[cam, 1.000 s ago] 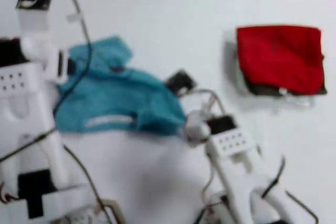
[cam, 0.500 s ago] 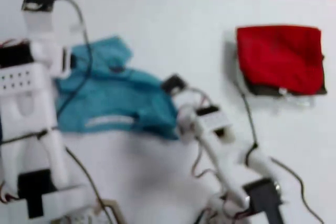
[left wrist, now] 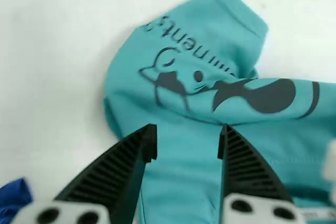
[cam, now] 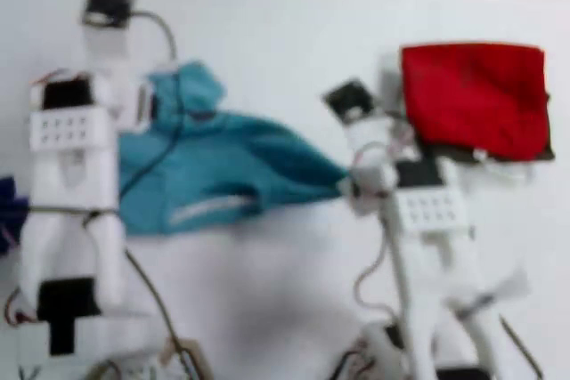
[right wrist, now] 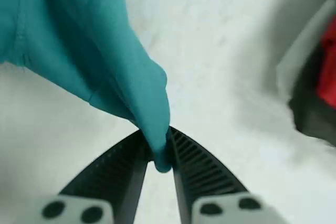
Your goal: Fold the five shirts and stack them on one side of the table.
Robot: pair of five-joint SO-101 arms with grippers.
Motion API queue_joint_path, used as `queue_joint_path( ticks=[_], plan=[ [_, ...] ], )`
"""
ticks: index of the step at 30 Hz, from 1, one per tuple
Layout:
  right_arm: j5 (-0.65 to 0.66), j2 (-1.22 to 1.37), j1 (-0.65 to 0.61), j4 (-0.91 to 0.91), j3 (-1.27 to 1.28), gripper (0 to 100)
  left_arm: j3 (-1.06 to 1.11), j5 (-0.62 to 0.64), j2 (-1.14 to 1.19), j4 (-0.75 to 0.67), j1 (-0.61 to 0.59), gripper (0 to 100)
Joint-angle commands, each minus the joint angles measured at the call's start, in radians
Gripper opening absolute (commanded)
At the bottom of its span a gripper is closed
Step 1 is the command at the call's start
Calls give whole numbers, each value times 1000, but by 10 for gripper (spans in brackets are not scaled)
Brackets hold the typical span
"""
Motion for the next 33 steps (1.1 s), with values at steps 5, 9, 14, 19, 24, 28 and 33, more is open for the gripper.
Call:
queue_joint_path(
  ticks=[5, 9, 14, 19, 24, 28, 33],
  plan=[
    [264, -398, 145, 147, -64, 19, -415, 121, 330, 69, 52, 214],
    [351, -526, 237, 185, -63, 19, -837, 140, 638, 276, 126, 214],
    [367, -596, 254, 217, 25, 19, -1320, 135, 1023, 476, 224, 214],
    [362, -644, 259, 222, 117, 20, -1658, 120, 1326, 589, 232, 215],
    [367, -708, 255, 222, 137, 20, -1788, -37, 1481, 640, 230, 210],
    [362, -714, 260, 216, 153, 20, -1770, -48, 1482, 641, 193, 29],
    [281, -714, 260, 151, 264, 20, -1762, -25, 1405, 644, 124, 28]
  ],
)
